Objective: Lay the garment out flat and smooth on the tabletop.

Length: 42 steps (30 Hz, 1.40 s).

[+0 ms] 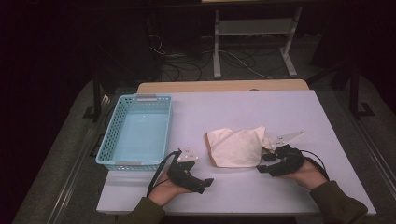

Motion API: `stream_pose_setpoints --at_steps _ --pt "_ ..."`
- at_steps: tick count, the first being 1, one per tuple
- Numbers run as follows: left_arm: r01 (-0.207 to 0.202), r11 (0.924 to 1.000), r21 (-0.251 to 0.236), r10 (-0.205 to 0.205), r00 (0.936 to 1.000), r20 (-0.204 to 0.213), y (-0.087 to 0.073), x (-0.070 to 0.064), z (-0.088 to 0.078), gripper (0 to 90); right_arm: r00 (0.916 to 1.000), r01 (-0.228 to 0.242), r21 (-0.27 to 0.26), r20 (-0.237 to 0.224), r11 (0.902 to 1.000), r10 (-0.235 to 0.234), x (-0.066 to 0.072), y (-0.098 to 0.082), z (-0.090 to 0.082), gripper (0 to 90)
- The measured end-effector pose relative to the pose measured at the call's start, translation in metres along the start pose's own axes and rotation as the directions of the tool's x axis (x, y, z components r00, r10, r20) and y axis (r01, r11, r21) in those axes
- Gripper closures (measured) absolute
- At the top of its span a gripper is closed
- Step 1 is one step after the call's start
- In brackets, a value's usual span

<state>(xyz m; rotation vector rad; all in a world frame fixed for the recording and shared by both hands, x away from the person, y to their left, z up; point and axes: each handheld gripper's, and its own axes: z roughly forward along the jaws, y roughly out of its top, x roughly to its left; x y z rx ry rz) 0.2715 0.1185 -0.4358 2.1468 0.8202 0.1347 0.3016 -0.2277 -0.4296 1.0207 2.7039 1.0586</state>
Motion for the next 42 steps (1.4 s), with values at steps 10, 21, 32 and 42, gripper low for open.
stream_pose_setpoints --at_steps 10,21,32,42 --pt "-0.023 0.9997 -0.005 0.023 0.9997 -0.012 0.001 0.001 -0.002 0.0 0.9997 -0.008 0.012 0.023 0.9999 0.007 -0.003 -0.001 0.009 38.5" --pt "-0.031 0.9994 -0.017 0.031 0.9991 -0.031 0.001 0.001 -0.004 0.0 0.9996 0.012 0.013 0.026 0.9998 -0.012 -0.001 0.002 0.019 34.9" --pt "-0.029 0.9994 -0.016 0.029 0.9989 -0.036 0.001 0.000 -0.005 0.0 0.9964 0.053 0.013 0.065 0.9985 -0.053 0.002 0.003 0.020 56.6" --pt "-0.026 0.9995 -0.015 0.026 0.9991 -0.033 0.001 0.001 -0.004 0.0 0.9963 0.077 0.015 0.037 0.9969 -0.078 0.001 0.005 0.022 83.6"
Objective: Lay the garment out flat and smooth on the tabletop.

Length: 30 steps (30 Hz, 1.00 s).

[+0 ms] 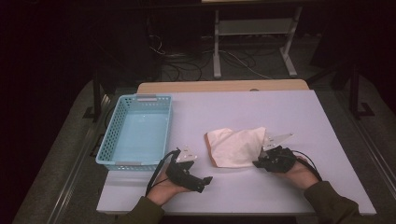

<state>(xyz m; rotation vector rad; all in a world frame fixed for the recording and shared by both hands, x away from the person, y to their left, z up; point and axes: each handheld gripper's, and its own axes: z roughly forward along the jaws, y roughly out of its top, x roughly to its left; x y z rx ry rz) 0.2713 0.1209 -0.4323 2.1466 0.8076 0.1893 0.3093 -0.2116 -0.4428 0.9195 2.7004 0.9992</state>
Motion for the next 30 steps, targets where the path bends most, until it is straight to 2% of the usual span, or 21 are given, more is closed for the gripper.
stream_pose_setpoints --at_steps 7,19,25,30 --pt "0.013 0.9999 -0.001 -0.013 0.9999 -0.001 0.000 0.001 0.000 0.0 0.9997 0.000 -0.014 -0.026 0.9999 0.000 -0.001 0.001 -0.001 85.9" --pt "0.004 1.0000 -0.007 -0.004 1.0000 -0.005 0.000 0.001 -0.001 0.0 0.9957 -0.020 -0.102 -0.091 0.9946 0.011 0.000 0.006 -0.016 86.4" --pt "0.001 1.0000 -0.006 -0.001 1.0000 -0.006 0.000 0.001 -0.001 0.0 0.9939 -0.022 -0.147 -0.110 0.9890 0.006 0.002 0.012 -0.024 86.5" --pt "0.005 1.0000 -0.004 -0.006 0.9999 -0.009 0.000 0.001 -0.001 0.0 0.9920 -0.030 -0.196 -0.127 0.9802 0.006 0.000 0.016 -0.031 86.5"
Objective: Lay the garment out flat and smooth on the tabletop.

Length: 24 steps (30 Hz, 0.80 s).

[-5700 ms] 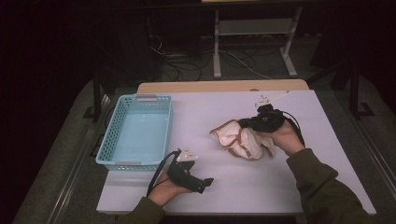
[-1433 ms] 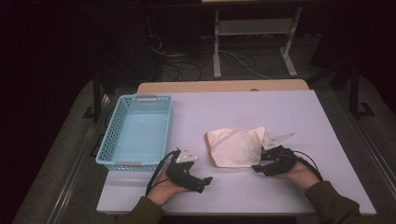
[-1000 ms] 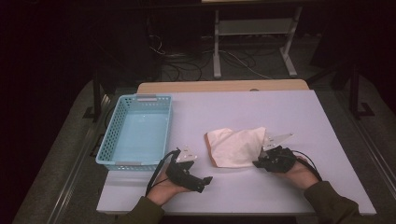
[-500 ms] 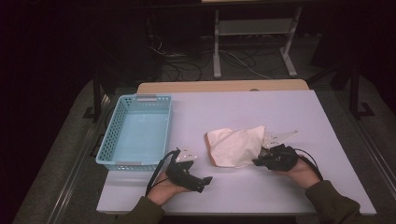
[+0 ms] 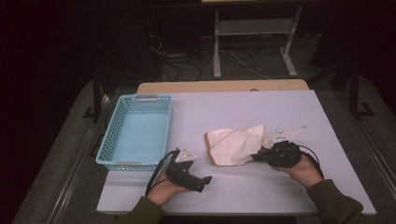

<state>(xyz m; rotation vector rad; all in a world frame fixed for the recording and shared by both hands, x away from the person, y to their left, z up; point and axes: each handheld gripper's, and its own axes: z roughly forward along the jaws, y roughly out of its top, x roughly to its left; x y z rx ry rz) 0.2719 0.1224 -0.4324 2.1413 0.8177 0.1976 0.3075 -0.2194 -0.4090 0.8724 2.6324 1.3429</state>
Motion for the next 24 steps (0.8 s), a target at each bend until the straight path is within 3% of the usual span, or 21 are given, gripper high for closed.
stream_pose_setpoints --at_steps 15,24 --pt "0.003 1.0000 0.000 -0.003 1.0000 0.001 0.000 0.000 0.001 0.0 0.9997 0.013 -0.103 -0.020 0.9946 -0.015 -0.003 0.023 -0.011 86.5" --pt "0.008 1.0000 -0.003 -0.008 1.0000 -0.001 0.000 0.000 0.002 0.0 0.9998 0.017 -0.151 -0.003 0.9884 -0.017 -0.008 0.036 -0.015 86.4"
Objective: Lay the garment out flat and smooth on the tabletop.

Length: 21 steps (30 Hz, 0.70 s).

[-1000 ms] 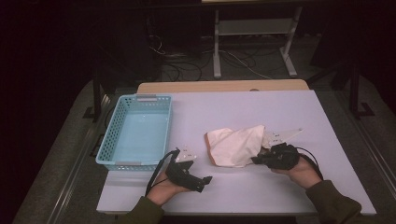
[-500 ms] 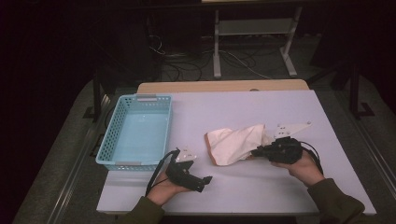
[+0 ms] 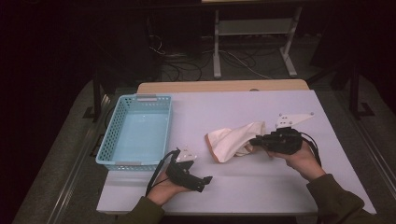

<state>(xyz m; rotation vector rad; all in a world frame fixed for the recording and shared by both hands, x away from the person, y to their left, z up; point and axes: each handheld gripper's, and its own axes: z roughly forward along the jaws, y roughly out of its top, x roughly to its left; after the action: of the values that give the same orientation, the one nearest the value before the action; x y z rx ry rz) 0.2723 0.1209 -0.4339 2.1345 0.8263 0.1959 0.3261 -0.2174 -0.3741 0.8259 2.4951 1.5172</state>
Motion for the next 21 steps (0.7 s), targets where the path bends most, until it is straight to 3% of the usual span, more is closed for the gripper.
stream_pose_setpoints --at_steps 21 --pt "0.011 0.9999 -0.003 -0.011 0.9999 0.003 -0.001 0.000 -0.001 0.0 0.9978 -0.002 -0.039 0.065 0.9992 0.004 -0.023 0.028 0.007 86.4"
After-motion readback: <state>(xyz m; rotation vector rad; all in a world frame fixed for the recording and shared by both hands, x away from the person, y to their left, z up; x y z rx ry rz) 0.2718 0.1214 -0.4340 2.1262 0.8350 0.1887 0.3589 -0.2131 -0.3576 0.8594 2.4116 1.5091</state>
